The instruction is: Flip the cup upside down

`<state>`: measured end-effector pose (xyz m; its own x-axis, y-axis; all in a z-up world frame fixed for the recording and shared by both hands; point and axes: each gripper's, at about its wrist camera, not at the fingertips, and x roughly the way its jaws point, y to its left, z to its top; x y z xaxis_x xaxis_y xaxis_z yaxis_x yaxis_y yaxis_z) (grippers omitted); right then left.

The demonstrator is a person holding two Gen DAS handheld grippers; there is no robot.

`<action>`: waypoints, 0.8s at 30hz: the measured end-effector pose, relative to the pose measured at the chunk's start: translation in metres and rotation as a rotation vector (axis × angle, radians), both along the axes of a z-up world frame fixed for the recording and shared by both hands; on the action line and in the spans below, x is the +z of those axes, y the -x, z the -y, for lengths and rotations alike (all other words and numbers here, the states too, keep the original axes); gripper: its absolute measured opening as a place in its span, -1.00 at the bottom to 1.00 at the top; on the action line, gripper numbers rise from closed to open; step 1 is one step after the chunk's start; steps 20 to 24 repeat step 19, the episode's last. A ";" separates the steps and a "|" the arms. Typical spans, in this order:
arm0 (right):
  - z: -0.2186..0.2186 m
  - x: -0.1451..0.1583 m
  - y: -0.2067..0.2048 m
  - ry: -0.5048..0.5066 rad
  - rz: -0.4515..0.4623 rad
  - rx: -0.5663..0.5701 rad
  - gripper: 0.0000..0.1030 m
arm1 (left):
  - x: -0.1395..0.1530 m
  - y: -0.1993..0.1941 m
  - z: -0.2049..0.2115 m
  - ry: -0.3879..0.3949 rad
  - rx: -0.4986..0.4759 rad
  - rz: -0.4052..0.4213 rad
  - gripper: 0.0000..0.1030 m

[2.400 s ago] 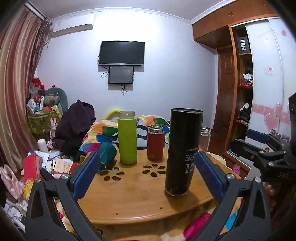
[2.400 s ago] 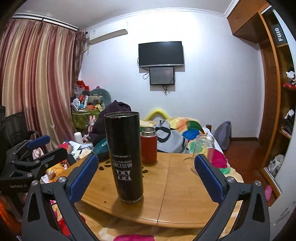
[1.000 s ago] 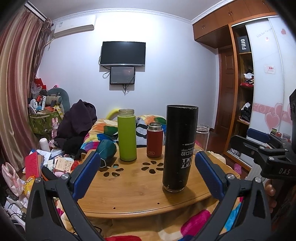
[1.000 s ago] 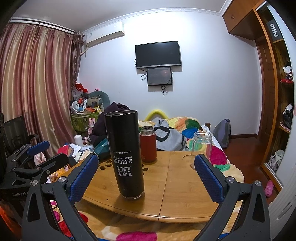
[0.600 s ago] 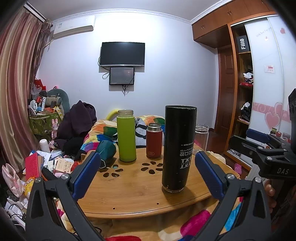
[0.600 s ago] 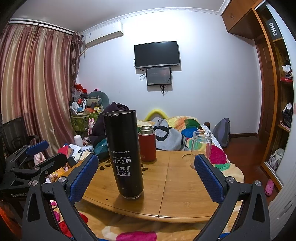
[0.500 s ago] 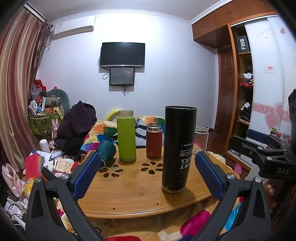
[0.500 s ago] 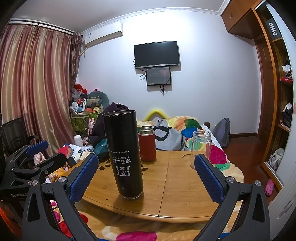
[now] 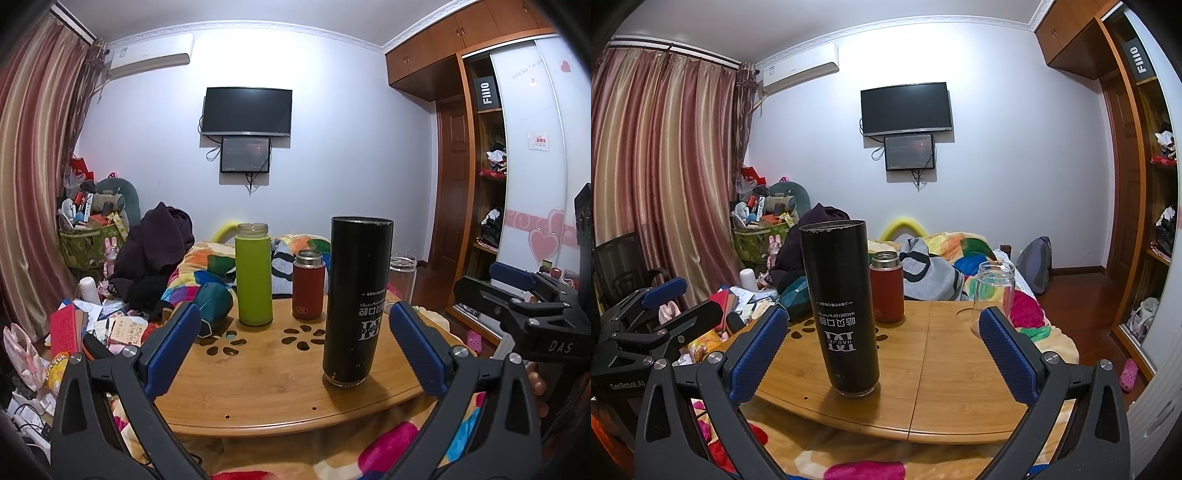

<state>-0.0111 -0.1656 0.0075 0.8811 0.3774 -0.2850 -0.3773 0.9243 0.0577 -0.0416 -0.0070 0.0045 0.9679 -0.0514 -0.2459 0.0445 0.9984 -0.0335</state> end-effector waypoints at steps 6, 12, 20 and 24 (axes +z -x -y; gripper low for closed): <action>0.000 0.000 0.000 0.000 0.000 0.002 1.00 | -0.001 0.001 0.000 -0.002 0.002 -0.002 1.00; -0.001 0.000 0.000 -0.001 -0.002 0.002 1.00 | -0.001 -0.002 -0.002 0.009 0.012 -0.009 1.00; -0.001 0.000 0.000 0.000 -0.002 0.001 1.00 | -0.003 -0.004 -0.009 0.037 0.023 -0.022 1.00; -0.001 0.000 0.000 0.000 -0.002 0.001 1.00 | -0.003 -0.004 -0.009 0.037 0.023 -0.022 1.00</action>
